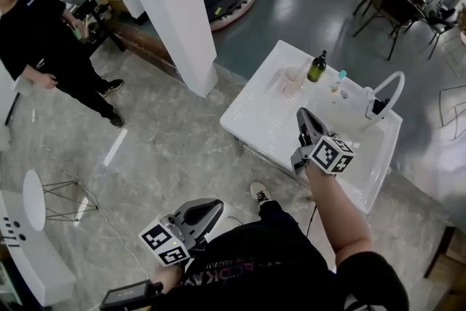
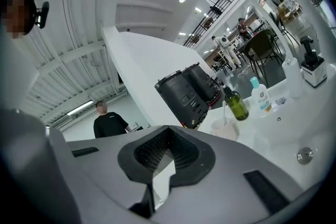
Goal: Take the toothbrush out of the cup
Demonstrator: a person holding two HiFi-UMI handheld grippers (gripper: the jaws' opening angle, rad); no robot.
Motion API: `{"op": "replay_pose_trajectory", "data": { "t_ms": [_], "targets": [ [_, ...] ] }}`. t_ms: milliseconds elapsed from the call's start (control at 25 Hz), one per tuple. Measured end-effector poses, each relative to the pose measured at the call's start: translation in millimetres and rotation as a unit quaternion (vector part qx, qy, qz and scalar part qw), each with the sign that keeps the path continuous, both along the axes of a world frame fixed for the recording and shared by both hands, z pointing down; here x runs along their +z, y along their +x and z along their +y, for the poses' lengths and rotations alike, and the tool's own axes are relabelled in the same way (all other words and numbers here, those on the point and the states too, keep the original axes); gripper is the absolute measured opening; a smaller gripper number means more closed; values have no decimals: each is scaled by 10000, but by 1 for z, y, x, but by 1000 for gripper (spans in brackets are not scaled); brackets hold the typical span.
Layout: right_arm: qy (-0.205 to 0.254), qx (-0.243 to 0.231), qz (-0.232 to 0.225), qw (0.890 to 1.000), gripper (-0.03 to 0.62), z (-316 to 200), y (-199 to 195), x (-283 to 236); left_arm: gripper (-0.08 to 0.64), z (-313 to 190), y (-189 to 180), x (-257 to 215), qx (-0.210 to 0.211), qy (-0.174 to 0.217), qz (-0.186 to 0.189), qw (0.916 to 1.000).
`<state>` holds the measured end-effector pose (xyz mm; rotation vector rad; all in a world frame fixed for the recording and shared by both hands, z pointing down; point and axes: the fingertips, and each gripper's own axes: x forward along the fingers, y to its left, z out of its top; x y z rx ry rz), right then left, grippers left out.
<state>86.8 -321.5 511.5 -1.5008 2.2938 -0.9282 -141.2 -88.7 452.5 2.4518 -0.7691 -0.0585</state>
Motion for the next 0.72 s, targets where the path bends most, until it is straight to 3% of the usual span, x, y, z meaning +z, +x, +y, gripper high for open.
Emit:
{"op": "replay_pose_trajectory", "data": {
  "t_ms": [400, 720],
  "targets": [
    [-345, 830, 334, 9954, 11, -104, 45, 38, 8, -28, -14, 4, -511, -136, -59, 9986],
    [-739, 978, 986, 9875, 37, -160, 64, 82, 8, -49, -17, 12, -809, -304, -54, 9962]
  ]
}}
